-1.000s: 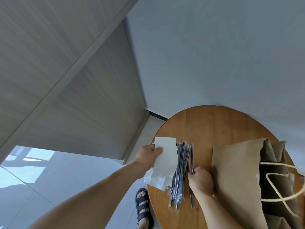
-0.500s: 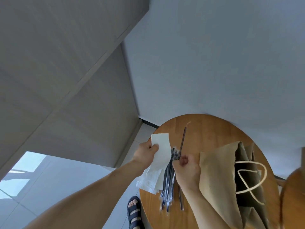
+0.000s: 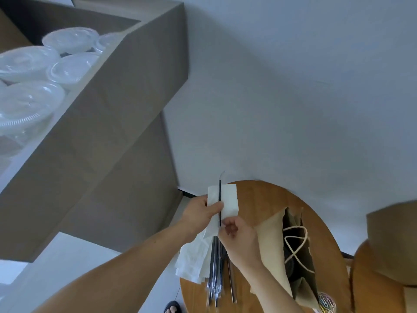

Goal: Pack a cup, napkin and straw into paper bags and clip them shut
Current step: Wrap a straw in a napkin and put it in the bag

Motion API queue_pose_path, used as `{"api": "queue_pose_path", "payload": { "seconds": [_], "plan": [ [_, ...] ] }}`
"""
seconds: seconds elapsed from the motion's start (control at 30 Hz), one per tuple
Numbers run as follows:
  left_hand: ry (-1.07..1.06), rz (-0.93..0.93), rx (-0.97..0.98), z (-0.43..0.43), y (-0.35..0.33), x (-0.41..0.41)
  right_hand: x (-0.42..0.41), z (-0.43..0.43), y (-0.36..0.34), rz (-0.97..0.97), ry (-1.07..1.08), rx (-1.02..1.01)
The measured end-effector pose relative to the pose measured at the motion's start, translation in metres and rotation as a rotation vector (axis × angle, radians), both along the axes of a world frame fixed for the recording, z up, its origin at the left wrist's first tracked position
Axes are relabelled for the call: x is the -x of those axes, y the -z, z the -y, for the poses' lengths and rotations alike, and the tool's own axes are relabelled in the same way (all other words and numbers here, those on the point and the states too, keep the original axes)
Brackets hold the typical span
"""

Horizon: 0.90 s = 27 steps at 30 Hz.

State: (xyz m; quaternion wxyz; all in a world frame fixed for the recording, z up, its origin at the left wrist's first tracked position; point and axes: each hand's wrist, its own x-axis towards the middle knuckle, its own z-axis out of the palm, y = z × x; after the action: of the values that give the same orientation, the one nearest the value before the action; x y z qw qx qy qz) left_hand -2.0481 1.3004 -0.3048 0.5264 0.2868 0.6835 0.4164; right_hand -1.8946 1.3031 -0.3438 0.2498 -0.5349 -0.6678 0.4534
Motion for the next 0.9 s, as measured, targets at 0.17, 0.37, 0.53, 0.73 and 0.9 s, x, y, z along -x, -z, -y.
{"api": "queue_pose_path", "payload": {
  "seconds": [0.17, 0.37, 0.53, 0.73, 0.9],
  "plan": [
    [0.108, 0.082, 0.001, -0.016, -0.035, -0.003, -0.026, -0.023, -0.041, -0.157, 0.185, 0.071],
    [0.281, 0.097, -0.054, -0.039, -0.072, -0.024, -0.054, -0.05, -0.085, -0.333, 0.006, 0.265],
    [0.378, 0.087, -0.085, -0.052, -0.093, -0.05, -0.076, -0.059, -0.107, -0.311, 0.024, 0.241],
    [0.466, 0.1, -0.097, -0.066, -0.115, -0.081, -0.105, -0.071, -0.121, -0.271, 0.057, 0.201],
    [0.454, 0.101, -0.107, -0.077, -0.119, -0.096, -0.13, -0.087, -0.133, -0.302, 0.144, 0.162]
  ]
}}
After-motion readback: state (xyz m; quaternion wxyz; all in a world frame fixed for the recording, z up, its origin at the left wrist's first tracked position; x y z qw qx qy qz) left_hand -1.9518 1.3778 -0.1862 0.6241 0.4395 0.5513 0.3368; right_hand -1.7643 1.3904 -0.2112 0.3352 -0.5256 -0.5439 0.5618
